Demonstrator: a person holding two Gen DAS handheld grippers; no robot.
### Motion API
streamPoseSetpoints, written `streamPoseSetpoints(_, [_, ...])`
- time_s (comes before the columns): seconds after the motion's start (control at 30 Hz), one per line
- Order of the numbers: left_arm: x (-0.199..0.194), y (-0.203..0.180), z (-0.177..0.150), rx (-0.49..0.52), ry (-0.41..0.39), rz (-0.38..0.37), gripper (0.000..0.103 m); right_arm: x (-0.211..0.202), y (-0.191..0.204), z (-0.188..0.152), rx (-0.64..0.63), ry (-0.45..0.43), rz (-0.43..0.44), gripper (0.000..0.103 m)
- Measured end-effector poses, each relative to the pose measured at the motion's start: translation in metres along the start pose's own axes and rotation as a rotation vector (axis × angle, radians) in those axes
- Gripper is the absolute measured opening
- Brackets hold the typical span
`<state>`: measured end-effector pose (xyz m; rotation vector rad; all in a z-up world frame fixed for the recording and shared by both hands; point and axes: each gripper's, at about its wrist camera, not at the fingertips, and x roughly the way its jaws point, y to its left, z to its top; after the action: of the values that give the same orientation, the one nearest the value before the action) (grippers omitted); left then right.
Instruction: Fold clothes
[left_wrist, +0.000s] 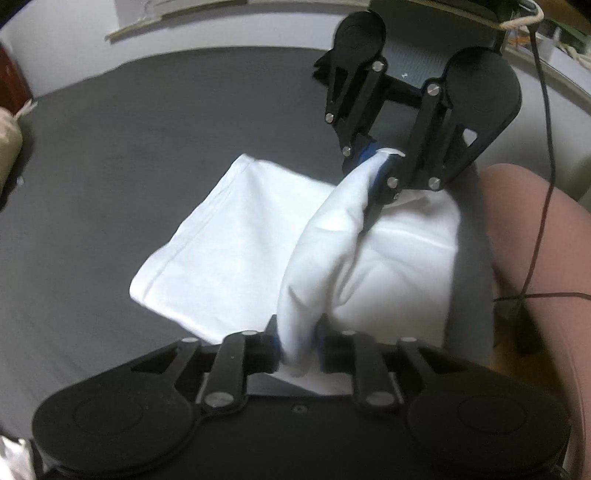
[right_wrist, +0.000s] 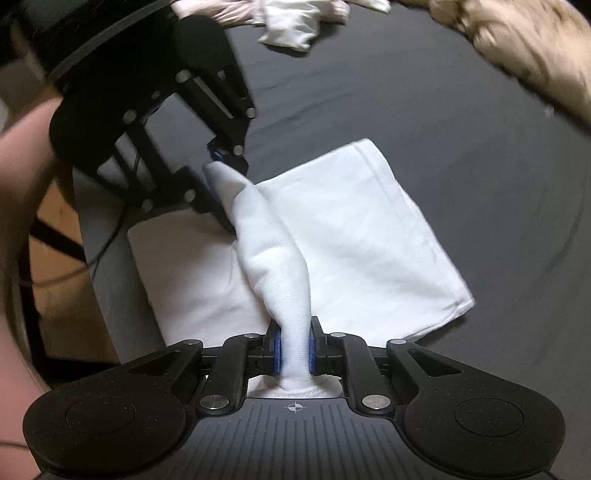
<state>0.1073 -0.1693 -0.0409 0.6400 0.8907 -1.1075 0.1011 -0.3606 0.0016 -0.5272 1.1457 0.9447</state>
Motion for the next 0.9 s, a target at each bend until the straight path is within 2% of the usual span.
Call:
streamPoseSetpoints(0.03, [0.0, 0.002, -0.002, -0.011, 0.0, 0.002, 0.027, 0.0, -0.004, -0.001, 0.022, -0.01, 0.013, 0.037])
streamPoseSetpoints(0.07, [-0.001, 0.005, -0.005, -0.024, -0.004, 0.003, 0.027, 0.0, -0.007, -0.001, 0.038, -0.023, 0.018, 0.057])
streamPoseSetpoints(0.1, [-0.001, 0.009, -0.007, -0.039, -0.008, 0.005, 0.029, 0.0, -0.009, -0.002, 0.055, -0.04, 0.019, 0.067])
streamPoseSetpoints(0.27, [-0.013, 0.023, -0.019, -0.152, -0.055, 0.036, 0.032, -0.015, -0.023, -0.008, 0.132, -0.145, -0.07, 0.067])
streamPoseSetpoints(0.47, [-0.037, 0.023, -0.039, -0.348, -0.152, 0.049, 0.035, -0.055, -0.031, -0.048, 0.319, -0.324, -0.156, 0.067])
streamPoseSetpoints(0.6, [-0.044, 0.005, -0.051, -0.448, -0.207, -0.004, 0.037, -0.054, -0.019, -0.072, 0.447, -0.349, -0.154, 0.067])
streamPoseSetpoints(0.7, [-0.04, -0.011, -0.058, -0.487, -0.198, -0.019, 0.037, -0.048, -0.011, -0.095, 0.609, -0.325, -0.144, 0.067])
streamPoseSetpoints(0.77, [-0.035, -0.018, -0.062, -0.522, -0.198, -0.032, 0.037, -0.041, -0.012, -0.112, 0.713, -0.359, -0.098, 0.067])
streamPoseSetpoints(0.8, [-0.033, -0.02, -0.064, -0.544, -0.202, -0.038, 0.033, -0.037, -0.013, -0.119, 0.762, -0.384, -0.071, 0.066])
streamPoseSetpoints(0.83, [-0.031, -0.02, -0.065, -0.572, -0.211, -0.038, 0.021, -0.036, -0.015, -0.126, 0.808, -0.408, -0.05, 0.066])
streamPoseSetpoints(0.9, [-0.027, -0.019, -0.067, -0.628, -0.228, -0.04, 0.012, -0.032, -0.017, -0.134, 0.888, -0.448, -0.011, 0.062])
